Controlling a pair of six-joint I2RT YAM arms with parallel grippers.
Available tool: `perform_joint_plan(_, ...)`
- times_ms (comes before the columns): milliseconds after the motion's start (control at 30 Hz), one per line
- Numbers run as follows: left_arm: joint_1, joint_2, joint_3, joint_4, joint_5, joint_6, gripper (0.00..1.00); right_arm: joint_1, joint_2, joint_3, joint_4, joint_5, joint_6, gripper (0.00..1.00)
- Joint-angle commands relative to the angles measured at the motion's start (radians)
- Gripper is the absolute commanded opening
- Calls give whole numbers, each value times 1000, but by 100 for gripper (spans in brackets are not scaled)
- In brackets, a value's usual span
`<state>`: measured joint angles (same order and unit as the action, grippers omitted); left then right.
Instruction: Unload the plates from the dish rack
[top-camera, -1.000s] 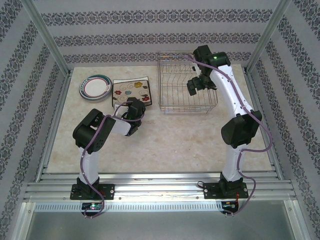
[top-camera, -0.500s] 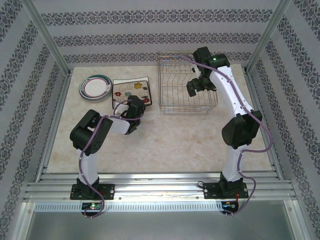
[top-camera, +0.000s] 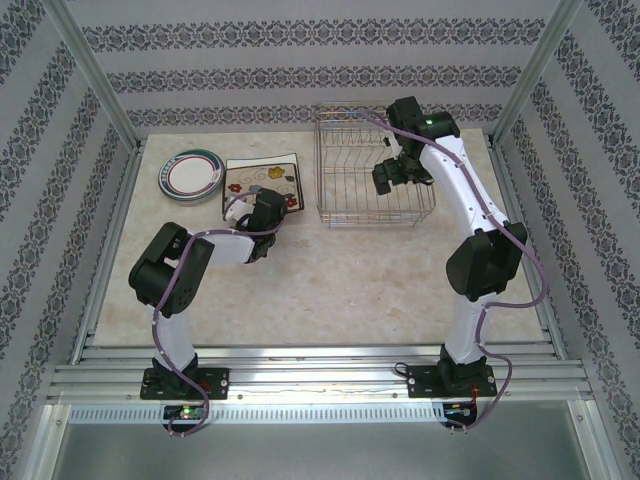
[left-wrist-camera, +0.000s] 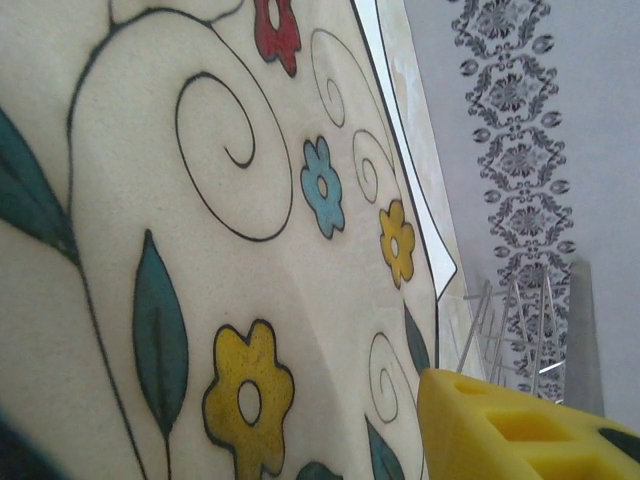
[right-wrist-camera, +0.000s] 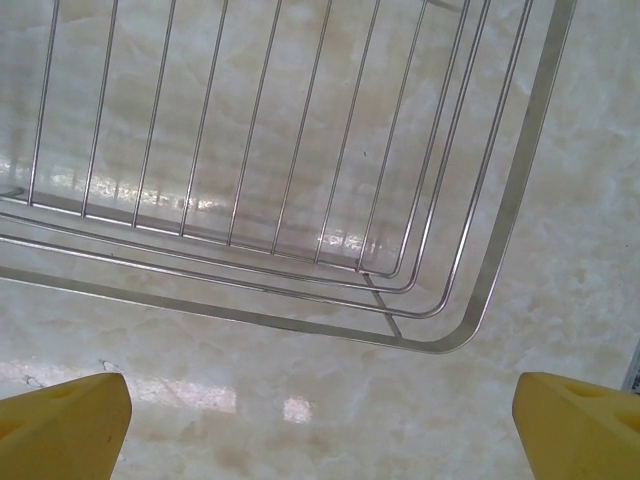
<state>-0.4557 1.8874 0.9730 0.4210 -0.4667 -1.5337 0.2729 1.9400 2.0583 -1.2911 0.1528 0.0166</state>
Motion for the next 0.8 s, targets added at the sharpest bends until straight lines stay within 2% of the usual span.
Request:
perform_joint_plan(0, 11, -50, 56, -35, 20, 61, 56, 11, -39, -19, 14, -18, 18, 98)
perform_joint_plan(133, 13, -55, 72, -80, 58, 89, 56, 9, -39, -35, 28, -26, 20, 98)
perform_joint_plan(233, 13, -87, 112, -199, 84, 167, 56, 6, -41, -51, 32, -29, 21, 98)
perform_joint_plan(400, 12, -104, 139, -273, 111, 234, 56, -3, -42, -68, 53, -48, 23, 98)
perform_joint_plan(767, 11, -75, 121, -269, 142, 236, 57, -15, -24, -53, 53, -50, 12, 98)
